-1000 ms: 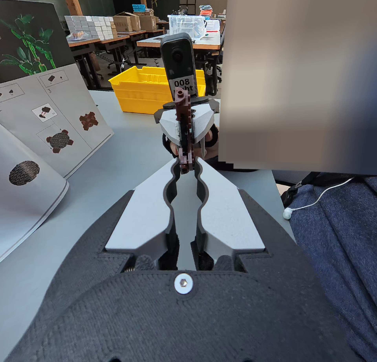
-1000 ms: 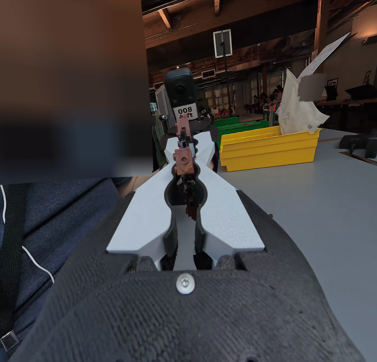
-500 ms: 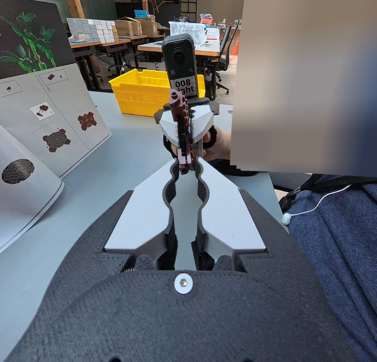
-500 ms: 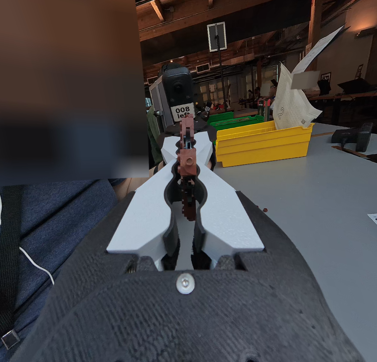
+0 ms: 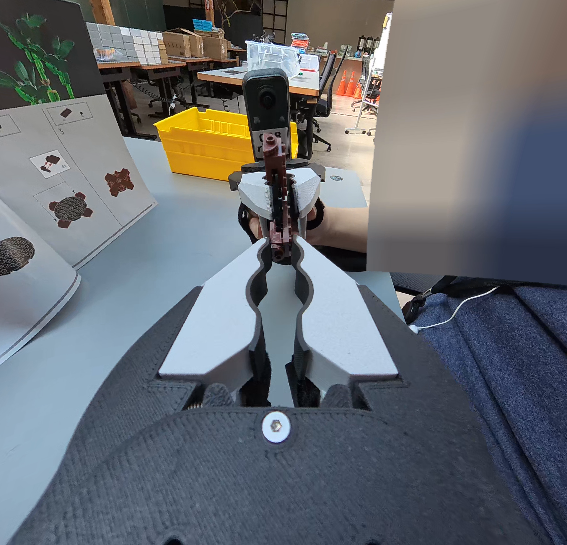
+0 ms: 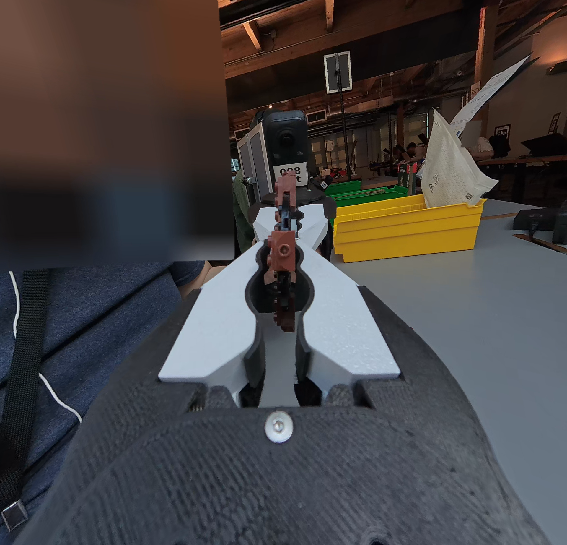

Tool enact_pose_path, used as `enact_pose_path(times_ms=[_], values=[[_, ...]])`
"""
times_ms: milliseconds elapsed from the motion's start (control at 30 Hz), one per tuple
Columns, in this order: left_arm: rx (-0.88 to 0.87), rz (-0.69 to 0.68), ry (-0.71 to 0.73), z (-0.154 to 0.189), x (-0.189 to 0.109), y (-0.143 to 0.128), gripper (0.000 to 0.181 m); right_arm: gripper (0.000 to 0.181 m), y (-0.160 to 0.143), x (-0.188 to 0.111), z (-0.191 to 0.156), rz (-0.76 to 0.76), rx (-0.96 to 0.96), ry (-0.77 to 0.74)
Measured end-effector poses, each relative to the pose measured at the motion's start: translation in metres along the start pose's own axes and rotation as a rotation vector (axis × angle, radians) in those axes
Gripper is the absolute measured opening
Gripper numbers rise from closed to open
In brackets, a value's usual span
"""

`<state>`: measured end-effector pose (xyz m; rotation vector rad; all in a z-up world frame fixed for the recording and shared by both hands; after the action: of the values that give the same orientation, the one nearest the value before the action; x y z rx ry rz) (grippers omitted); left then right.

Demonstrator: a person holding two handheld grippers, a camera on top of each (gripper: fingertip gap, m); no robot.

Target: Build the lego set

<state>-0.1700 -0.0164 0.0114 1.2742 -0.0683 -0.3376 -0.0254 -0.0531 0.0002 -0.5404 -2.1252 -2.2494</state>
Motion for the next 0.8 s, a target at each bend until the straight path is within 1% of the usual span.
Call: enact_pose_path(times_ms=[200,333,500,600,700,800], values=[[0.044,-0.003,0.017,0.002,0.001,-0.001,0.010,0.008,-0.001,0.000,-0.002,-0.063,-0.038,-0.006],[0.110,0.053,0.005,0.009,0.003,0.000,0.010,0.008,0.004,-0.001,-0.006,-0.037,-0.078,0.015],[0.083,0.070,-0.064,0.011,0.001,0.000,0.011,0.008,0.006,0.001,-0.012,-0.029,-0.133,0.031],[0.150,0.069,-0.038,0.015,0.001,0.001,0.010,0.008,0.007,0.001,-0.014,-0.020,-0.149,0.038],[0.188,0.075,-0.035,0.022,0.001,0.003,0.010,0.009,0.009,0.002,-0.017,0.033,-0.156,0.065],[0.179,0.073,-0.050,0.021,0.000,0.003,0.010,0.010,0.009,0.002,-0.016,0.052,-0.104,0.084]])
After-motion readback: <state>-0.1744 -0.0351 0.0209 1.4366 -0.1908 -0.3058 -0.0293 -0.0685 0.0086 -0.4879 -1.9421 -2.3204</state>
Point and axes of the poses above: each gripper's, where its closed fingertips meet, x out along the fingers, y out of its top, z = x × y across the jaws, the point moved 8 cm from there along -x, back along the fingers, and after that the axes turned 12 degrees about -x, right-handed, at the moved point
